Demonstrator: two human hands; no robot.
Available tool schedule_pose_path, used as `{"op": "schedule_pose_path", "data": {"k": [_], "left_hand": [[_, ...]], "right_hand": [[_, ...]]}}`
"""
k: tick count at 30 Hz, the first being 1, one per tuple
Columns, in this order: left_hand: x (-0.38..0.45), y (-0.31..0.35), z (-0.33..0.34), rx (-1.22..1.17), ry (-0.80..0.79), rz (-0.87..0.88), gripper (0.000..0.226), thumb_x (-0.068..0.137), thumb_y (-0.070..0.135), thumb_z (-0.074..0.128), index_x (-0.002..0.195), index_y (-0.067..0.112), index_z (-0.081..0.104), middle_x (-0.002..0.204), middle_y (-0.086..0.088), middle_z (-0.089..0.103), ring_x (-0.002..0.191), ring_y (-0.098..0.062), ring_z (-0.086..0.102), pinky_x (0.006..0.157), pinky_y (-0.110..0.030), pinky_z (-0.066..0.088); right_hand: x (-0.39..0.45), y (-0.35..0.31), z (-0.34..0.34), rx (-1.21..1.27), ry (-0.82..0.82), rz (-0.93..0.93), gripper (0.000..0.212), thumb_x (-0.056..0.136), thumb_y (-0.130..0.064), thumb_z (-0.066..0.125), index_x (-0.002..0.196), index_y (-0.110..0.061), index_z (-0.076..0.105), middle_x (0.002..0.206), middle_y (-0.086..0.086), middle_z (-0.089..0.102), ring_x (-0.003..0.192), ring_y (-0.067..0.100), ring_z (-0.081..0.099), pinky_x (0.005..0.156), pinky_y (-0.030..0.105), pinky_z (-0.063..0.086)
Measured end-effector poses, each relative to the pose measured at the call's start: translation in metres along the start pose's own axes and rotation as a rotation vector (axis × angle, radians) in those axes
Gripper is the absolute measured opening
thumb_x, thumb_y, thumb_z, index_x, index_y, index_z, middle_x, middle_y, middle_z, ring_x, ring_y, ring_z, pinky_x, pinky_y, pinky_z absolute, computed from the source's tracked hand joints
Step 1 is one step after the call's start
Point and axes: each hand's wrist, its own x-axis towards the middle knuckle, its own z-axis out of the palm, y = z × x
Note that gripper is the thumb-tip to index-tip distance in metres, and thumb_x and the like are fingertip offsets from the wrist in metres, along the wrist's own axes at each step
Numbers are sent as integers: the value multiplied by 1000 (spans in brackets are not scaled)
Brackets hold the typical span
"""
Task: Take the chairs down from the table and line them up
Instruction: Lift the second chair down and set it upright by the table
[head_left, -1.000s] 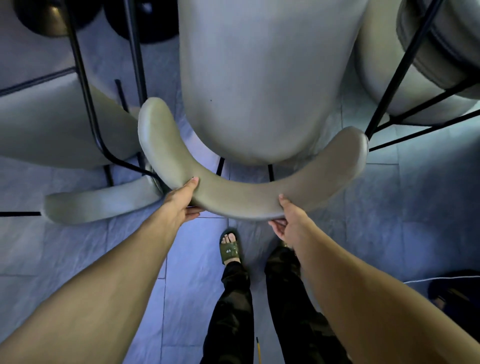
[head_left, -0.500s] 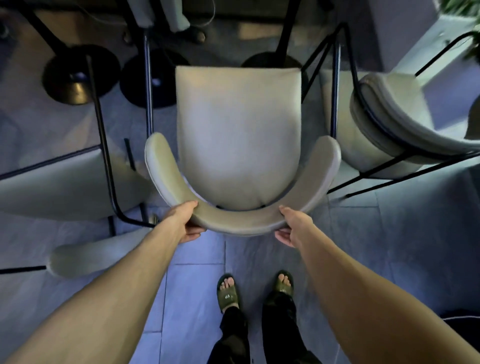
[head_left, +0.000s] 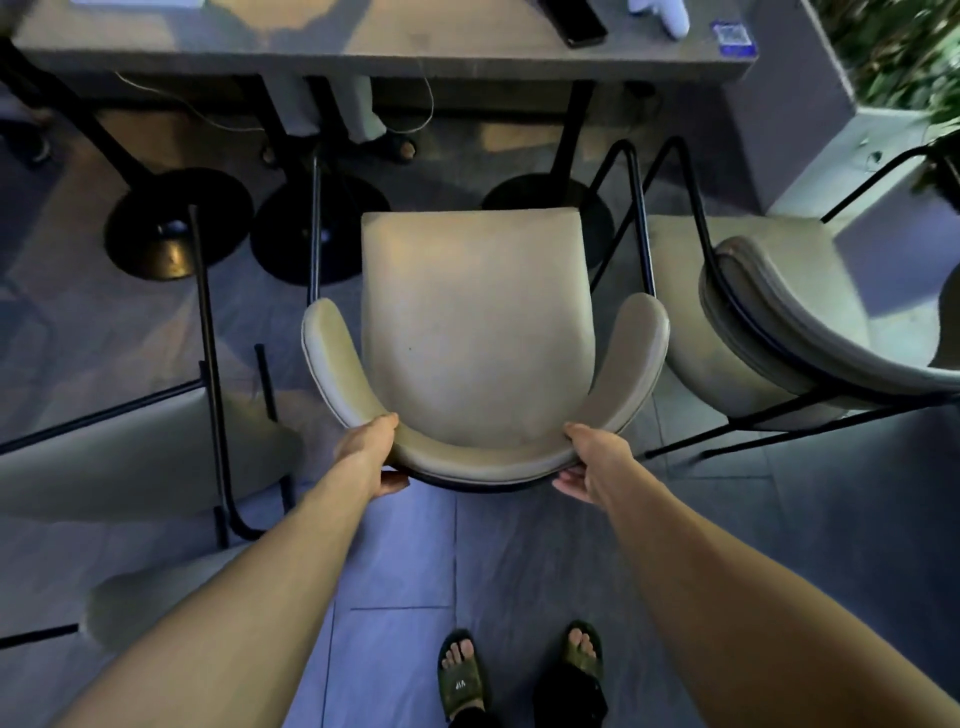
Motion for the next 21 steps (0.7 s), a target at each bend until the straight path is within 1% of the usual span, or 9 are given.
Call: {"op": "schedule_pose_path", "data": {"k": [3,6,9,13,16,19,21], "left_hand": [[5,13,2,13,-3,4,43,86,30,64,121,8,53,120,-18,59,97,-36,64,55,-40,54],[12,27,4,9,-12,6,44,82,31,66,117,7,55,114,-18,63,91,-34,64,49,-37,54],[20,43,7,33,-11,29,41,79,32,65,111,8,57,108,-19,65,87,-35,66,52,-38,56],[26,65,11,74,17,80,34,79,32,64,102,8,58,99,-19,67,88,-36,67,60,-46,59],[28,80,16,91,30,108,27,81,30,63,96,8,57,92,-18,66,86,-35,67,65,-49,60],[31,95,20,103,29,122,24,81,30,60,91,9,58,87,-17,65,81,-33,66,66,-51,60],[35,106,23,117,30,132,18,81,28,58,82,10,57,86,-16,65,81,-32,66,66,-51,60]], "right_hand": [[0,-15,3,-13,8,10,23,85,-30,64,87,-9,54,73,12,55,55,20,52,39,32,53],[3,-27,6,-24,0,-3,17,84,-27,62,85,-11,54,81,11,59,55,19,52,40,32,54],[5,-43,12,-35,-9,-36,12,85,-24,58,82,-13,53,86,10,61,53,19,50,43,34,55],[6,-65,21,-34,-14,-78,10,84,-22,53,81,-13,52,80,9,58,50,18,46,48,37,57],[5,-80,25,-36,-19,-86,11,86,-23,52,80,-14,51,75,8,55,50,17,45,47,37,56],[6,-94,29,-42,-19,-93,11,85,-23,51,81,-13,52,70,8,53,49,17,44,47,37,56],[7,-104,33,-50,-15,-93,10,85,-23,51,82,-13,52,68,8,52,47,17,43,50,39,57]]}}
